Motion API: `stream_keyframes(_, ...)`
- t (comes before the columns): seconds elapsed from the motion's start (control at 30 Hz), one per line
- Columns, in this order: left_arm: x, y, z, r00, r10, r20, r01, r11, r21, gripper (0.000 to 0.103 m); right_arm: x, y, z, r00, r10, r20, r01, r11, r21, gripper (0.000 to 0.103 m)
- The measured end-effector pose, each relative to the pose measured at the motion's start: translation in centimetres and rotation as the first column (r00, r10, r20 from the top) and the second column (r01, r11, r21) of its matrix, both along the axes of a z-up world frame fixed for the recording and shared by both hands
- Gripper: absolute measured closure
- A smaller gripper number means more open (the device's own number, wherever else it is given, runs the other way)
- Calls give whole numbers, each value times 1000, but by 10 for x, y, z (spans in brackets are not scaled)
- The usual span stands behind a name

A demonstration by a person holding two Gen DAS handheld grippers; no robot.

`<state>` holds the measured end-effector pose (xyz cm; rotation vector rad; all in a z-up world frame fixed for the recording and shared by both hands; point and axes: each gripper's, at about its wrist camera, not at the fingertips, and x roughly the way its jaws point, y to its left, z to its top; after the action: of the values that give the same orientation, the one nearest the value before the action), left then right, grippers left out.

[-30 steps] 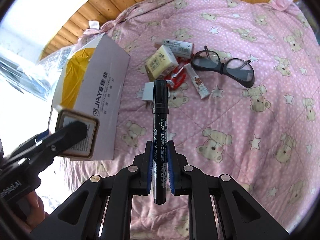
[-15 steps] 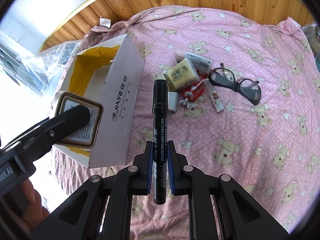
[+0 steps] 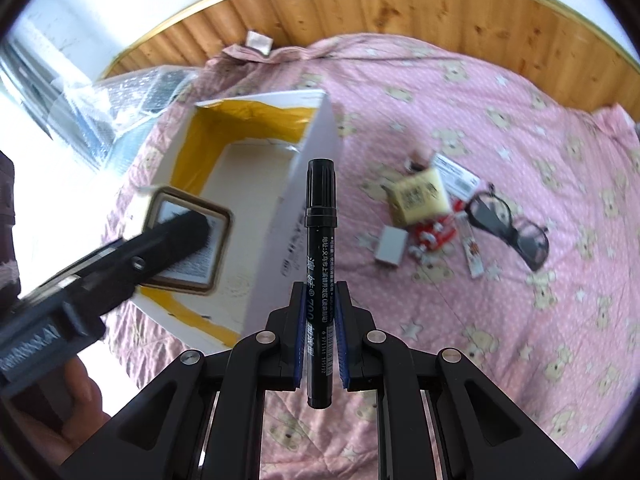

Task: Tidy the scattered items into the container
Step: 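Carry the gold tin and black marker over the white box with both tools, then open both tools to drop the tin and marker into the box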

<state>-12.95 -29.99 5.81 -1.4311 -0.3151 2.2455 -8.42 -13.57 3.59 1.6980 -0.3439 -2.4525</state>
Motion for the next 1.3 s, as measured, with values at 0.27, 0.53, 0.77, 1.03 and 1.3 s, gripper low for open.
stream_keyframes(0.27, -15, -27, -2, 997, 75, -1, -75, 997, 14, 49, -26, -28, 5, 997, 71, -1, -71, 997, 5, 89)
stream_keyframes(0.53, -29, -57, -15, 988, 156, 21, -156, 988, 17, 49, -53, -59, 8, 991, 136, -2, -136, 991, 2, 89)
stream_keyframes(0.77, -41, -80, -29, 976, 215, 36, -215, 977, 1, 49, -78, -86, 3, 982, 190, 10, -190, 982, 3, 89)
stream_keyframes(1.03, -62, -104, -53, 959, 274, 74, -273, 962, -13, 49, -108, -108, -18, 973, 226, 51, -227, 974, 11, 89)
stream_keyframes(1.3, -81, -112, -75, 947, 303, 109, -302, 953, -25, 49, -133, -119, -40, 965, 247, 82, -249, 968, 12, 89)
